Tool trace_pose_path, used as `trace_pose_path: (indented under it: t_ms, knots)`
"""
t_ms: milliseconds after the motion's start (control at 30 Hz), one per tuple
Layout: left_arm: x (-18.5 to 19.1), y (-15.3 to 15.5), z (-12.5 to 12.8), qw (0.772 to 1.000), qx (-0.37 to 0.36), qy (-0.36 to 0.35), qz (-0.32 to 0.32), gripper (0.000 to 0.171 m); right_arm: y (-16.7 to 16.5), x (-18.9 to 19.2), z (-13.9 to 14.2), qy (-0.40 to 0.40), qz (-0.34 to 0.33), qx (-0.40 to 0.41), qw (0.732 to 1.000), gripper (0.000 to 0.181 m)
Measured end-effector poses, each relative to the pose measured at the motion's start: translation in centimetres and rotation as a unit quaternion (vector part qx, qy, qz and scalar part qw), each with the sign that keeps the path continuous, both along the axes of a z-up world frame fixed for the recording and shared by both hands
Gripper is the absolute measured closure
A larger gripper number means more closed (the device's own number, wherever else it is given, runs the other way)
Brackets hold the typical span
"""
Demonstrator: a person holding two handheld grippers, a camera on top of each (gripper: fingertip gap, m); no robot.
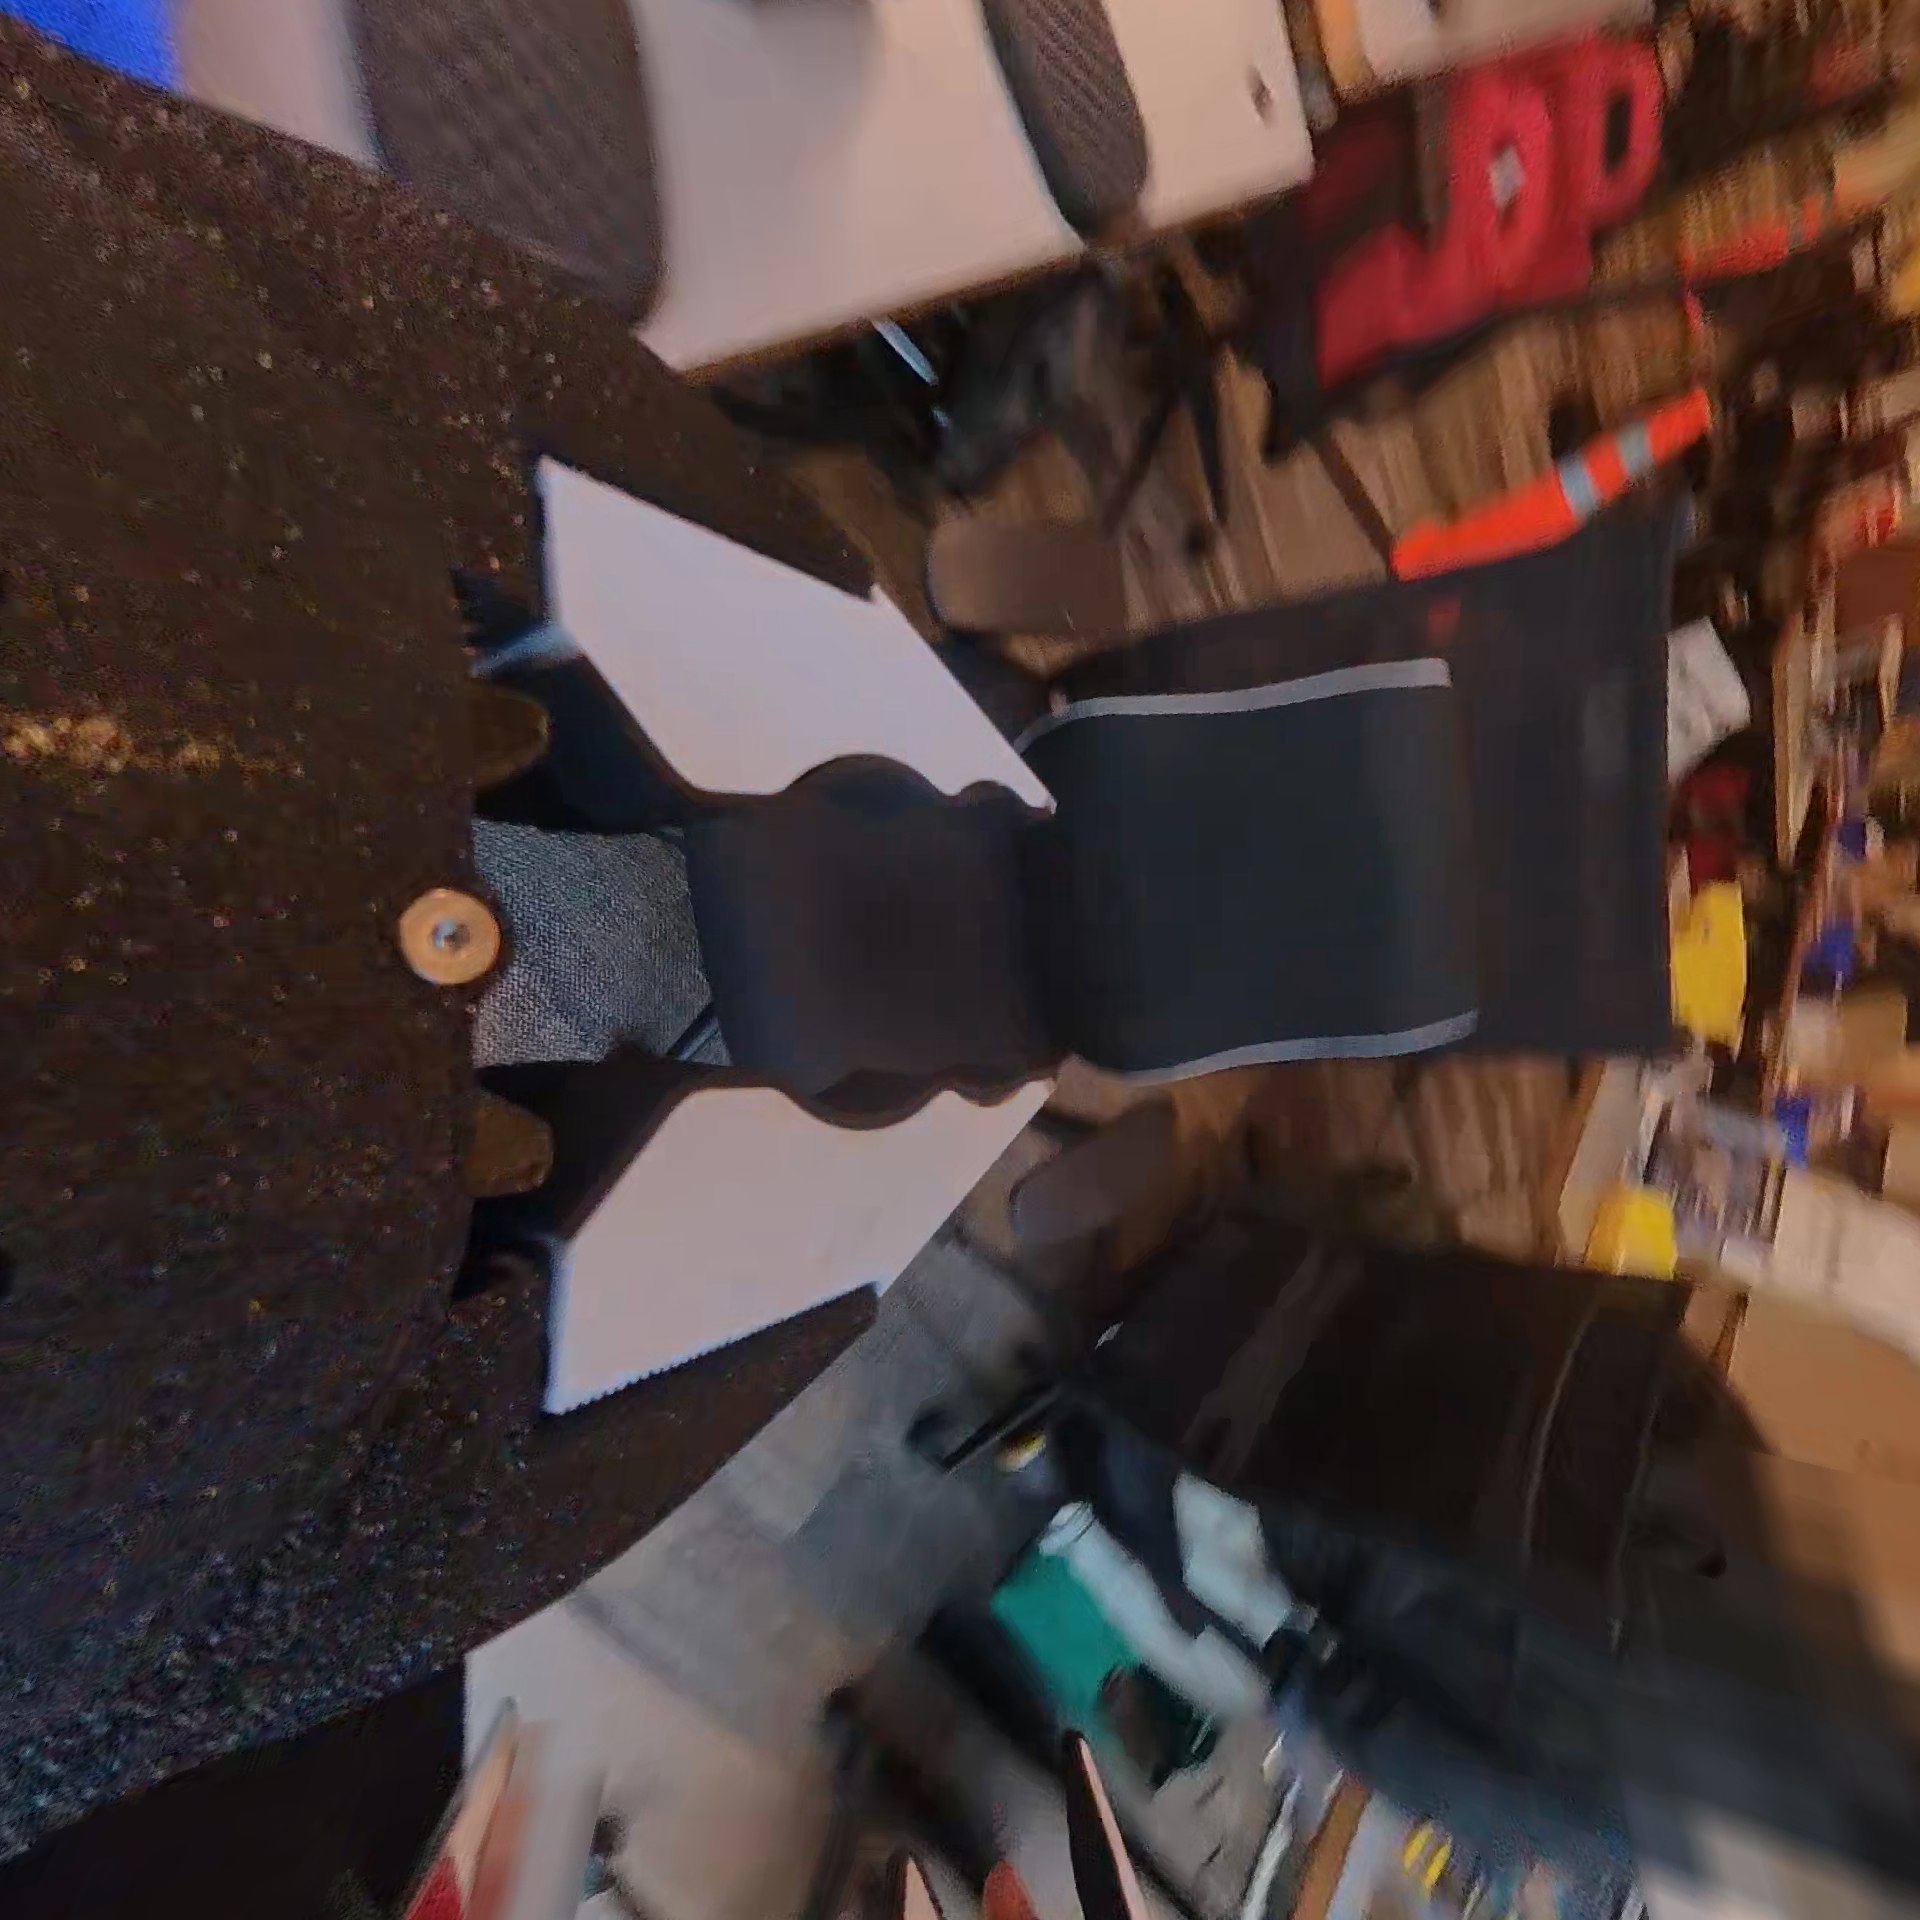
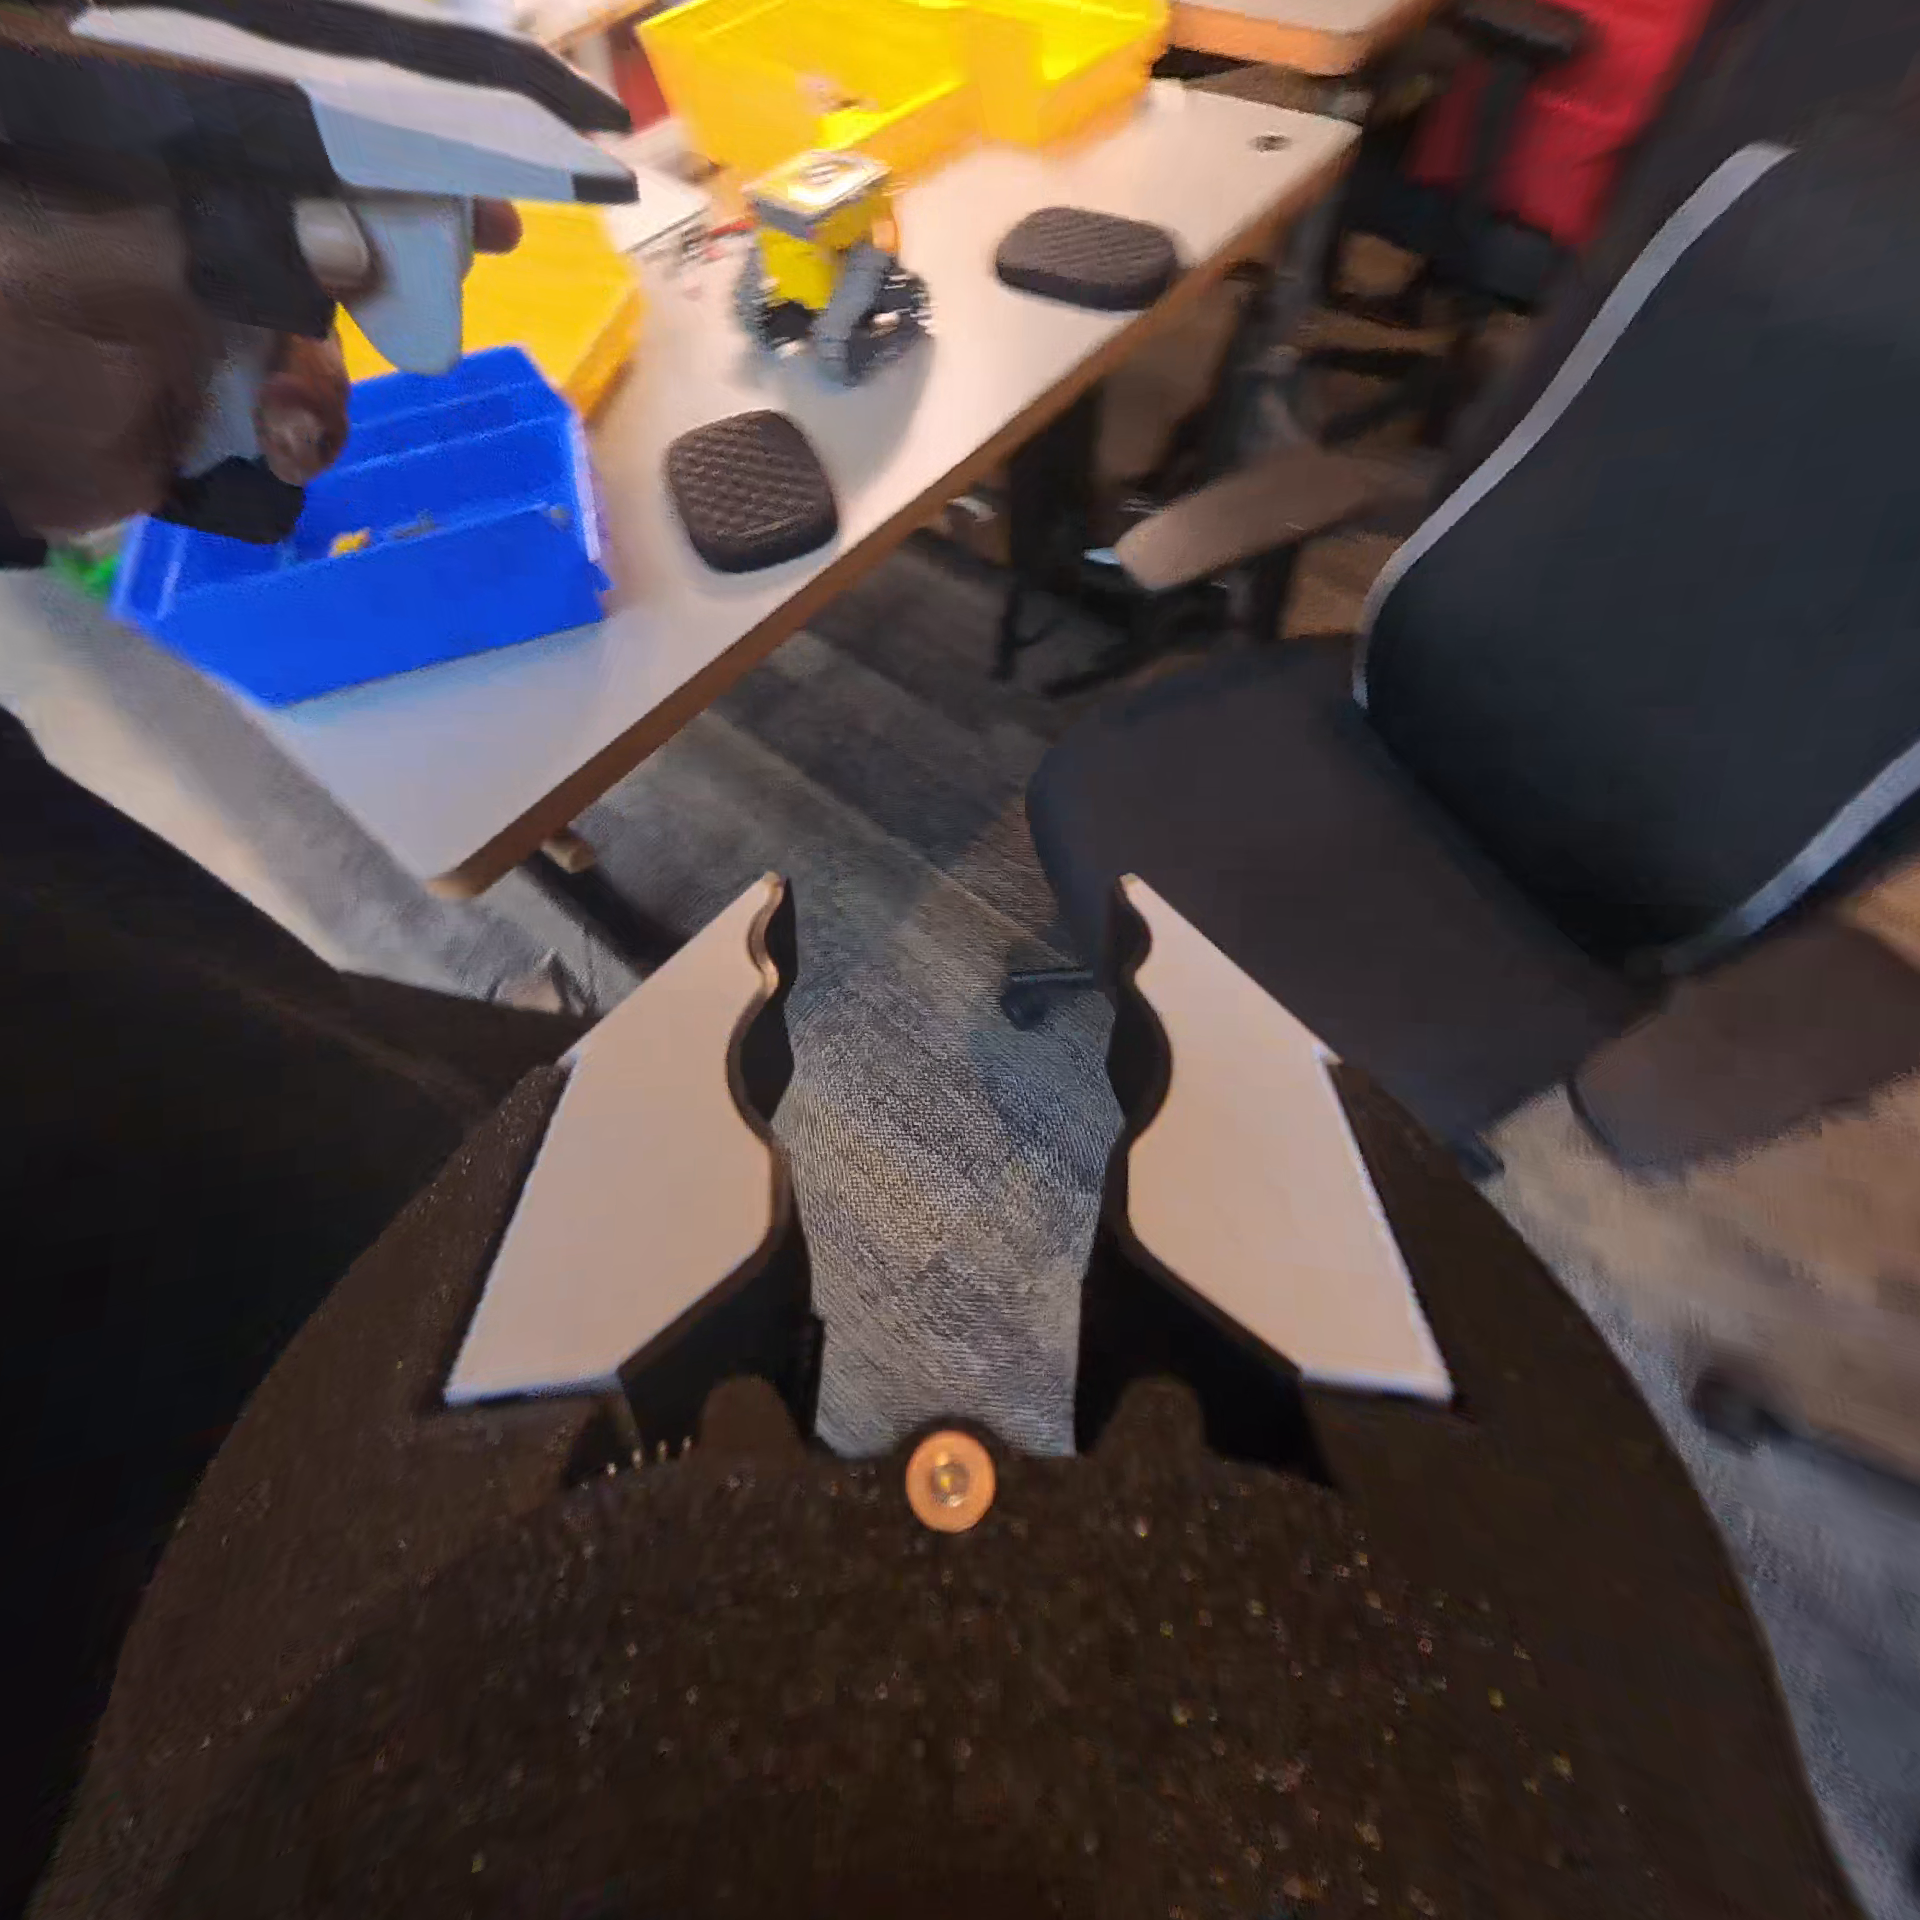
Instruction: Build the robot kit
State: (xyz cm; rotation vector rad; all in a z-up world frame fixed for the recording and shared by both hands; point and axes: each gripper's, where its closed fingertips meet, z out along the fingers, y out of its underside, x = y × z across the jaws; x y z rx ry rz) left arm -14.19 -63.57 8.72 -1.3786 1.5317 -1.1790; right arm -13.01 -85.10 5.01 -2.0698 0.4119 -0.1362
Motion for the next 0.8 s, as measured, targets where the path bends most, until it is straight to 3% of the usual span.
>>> trace_pose_path:
  t_ms: [133,233,367,467,567,633,800]
  knots:
    - [-2.3,4.6,0.0,0.99,-0.019,0.009,0.139,0.128,7.2,5.2,1.5,-0.01,0.156,-0.015,0.988,0.123]
    - [-4.5,7.9,-1.2,0.974,-0.019,0.013,0.226,0.129,14.2,6.8,1.2,-0.007,0.249,-0.017,0.968,0.124]
    - [-7.1,13.4,-3.9,0.949,-0.038,0.013,0.314,0.129,25.0,5.7,0.0,-0.029,0.354,-0.013,0.935,0.126]
    - [-10.1,18.3,-4.3,0.924,-0.031,0.0,0.382,0.122,33.1,2.9,0.2,-0.034,0.417,0.002,0.908,0.123]
    - [-14.7,21.8,-3.7,0.875,-0.031,-0.011,0.482,0.113,39.4,-1.1,-0.8,-0.023,0.504,-0.015,0.863,0.113]
    - [-18.1,22.6,-4.1,0.834,-0.029,-0.005,0.551,0.11,42.6,-4.0,-2.0,-0.033,0.578,-0.031,0.815,0.102]
    - [-24.8,20.8,-10.3,0.714,-0.024,0.047,0.698,0.111,47.2,-11.2,-7.5,-0.008,0.747,-0.025,0.664,0.092]
